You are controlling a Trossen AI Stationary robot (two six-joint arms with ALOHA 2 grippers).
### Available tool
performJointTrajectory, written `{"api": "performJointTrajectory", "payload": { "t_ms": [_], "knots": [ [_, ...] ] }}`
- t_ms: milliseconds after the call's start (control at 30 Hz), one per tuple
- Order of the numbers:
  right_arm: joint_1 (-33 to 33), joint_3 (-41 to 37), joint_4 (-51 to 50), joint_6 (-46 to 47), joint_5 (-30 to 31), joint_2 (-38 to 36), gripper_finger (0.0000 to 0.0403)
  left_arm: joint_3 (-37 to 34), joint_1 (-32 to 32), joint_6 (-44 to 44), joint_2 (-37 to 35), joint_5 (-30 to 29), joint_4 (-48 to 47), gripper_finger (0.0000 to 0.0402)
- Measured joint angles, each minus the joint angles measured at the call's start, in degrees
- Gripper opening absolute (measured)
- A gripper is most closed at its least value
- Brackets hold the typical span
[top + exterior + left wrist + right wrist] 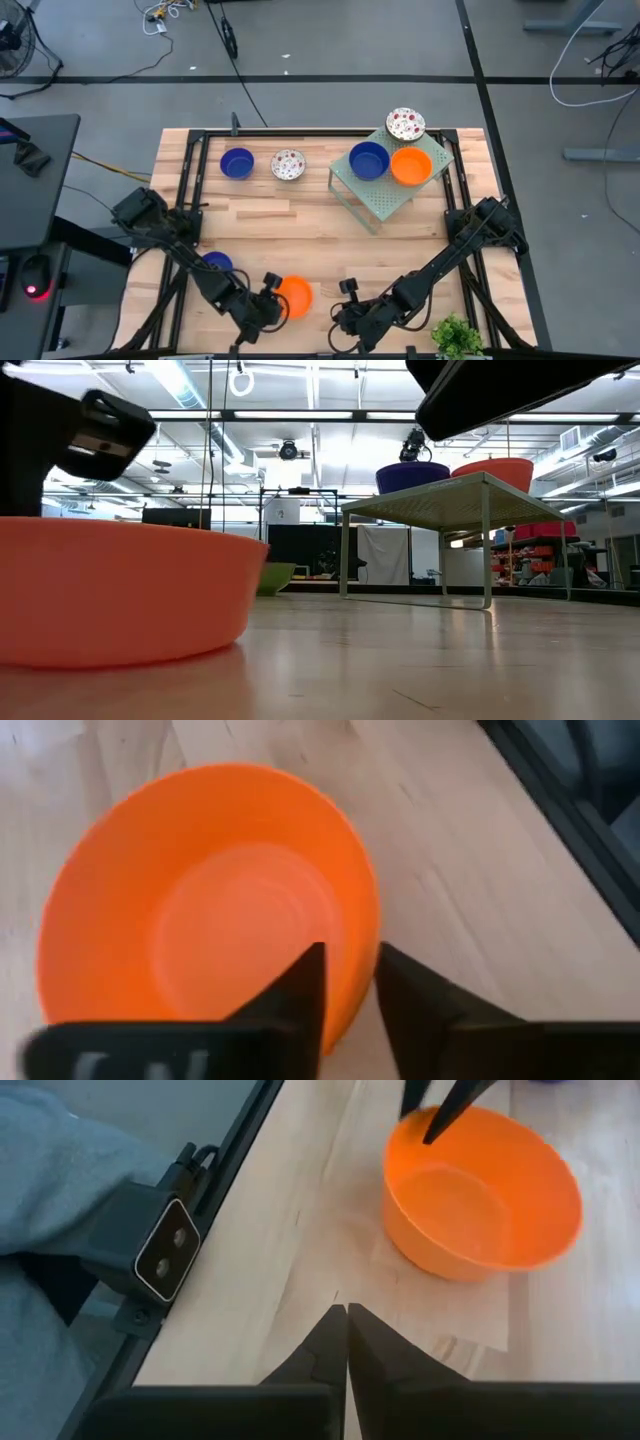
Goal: Pick & Place Mini bowls
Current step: Stack the orange bowl on the orange bowl on the shelf
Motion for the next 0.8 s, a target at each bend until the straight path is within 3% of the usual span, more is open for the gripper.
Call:
{"api": "performJointTrajectory", "payload": {
  "t_ms": [100, 167, 333, 500, 667, 800],
  "knots": [
    [-0.4, 0.0, 1.7, 0.0, 0.0, 0.0, 0.0013, 0.0, 1.2, 2.7, 0.0, 1.8, 1.1, 0.0027],
    [-0.9, 0.0, 4.3, 0.0, 0.0, 0.0, 0.0014, 0.0, 2.2, 4.4, 0.0, 2.9, 2.0, 0.0011],
    [-2.6, 0.0, 9.0, -4.0, -1.2, 0.2, 0.0035, 0.0, 5.2, 8.7, 0.0, 6.7, 7.1, 0.001],
    [-3.0, 0.0, 10.6, -5.2, -2.2, 0.2, 0.0096, 0.2, 8.8, 12.5, 0.0, 12.4, 13.1, 0.0009],
    [-3.0, 0.0, 9.3, -5.5, -3.6, 0.3, 0.0153, 2.2, 10.7, 16.8, 0.0, 14.5, 13.2, 0.0008],
    [-2.9, 0.2, 8.4, -4.7, -3.2, 0.3, 0.0169, 4.1, 10.7, 19.9, 0.0, 15.0, 12.4, 0.0006]
  ]
}}
